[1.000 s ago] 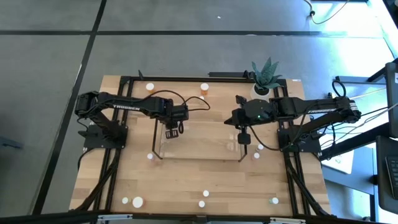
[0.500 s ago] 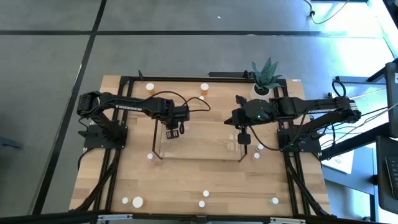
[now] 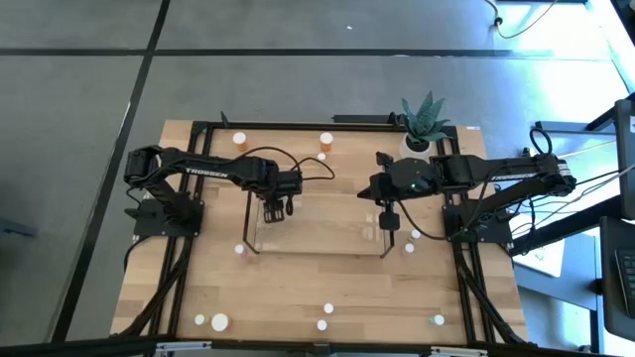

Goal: Pick and place medicine bottles onto shelf by color
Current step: Put the top left blue pill bottle on the shelf, then put the top left pink pill bottle on the shelf

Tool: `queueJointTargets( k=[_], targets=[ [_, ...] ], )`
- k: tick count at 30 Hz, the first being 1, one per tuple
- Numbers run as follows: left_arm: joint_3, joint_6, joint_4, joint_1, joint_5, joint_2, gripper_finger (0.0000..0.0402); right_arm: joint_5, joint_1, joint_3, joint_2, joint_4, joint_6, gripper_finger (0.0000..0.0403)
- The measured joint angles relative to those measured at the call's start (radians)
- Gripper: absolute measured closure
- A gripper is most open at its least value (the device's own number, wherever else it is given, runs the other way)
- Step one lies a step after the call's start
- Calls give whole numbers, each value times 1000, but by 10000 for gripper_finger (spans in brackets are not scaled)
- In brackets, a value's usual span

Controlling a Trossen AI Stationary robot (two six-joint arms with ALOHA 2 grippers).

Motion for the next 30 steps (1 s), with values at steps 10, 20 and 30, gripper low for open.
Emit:
queueJointTargets(
  k=[10,20,30],
  targets=[
    [1,1,-8,1,-7,-7,117,0,0,0,0,0,0,393],
    [100,-4,-121,-4,-16,-21,108,0,0,0,0,9,0,393],
    [293,-36,-223,-116,-56,-27,108,0,0,0,0,10,0,393]
  ],
)
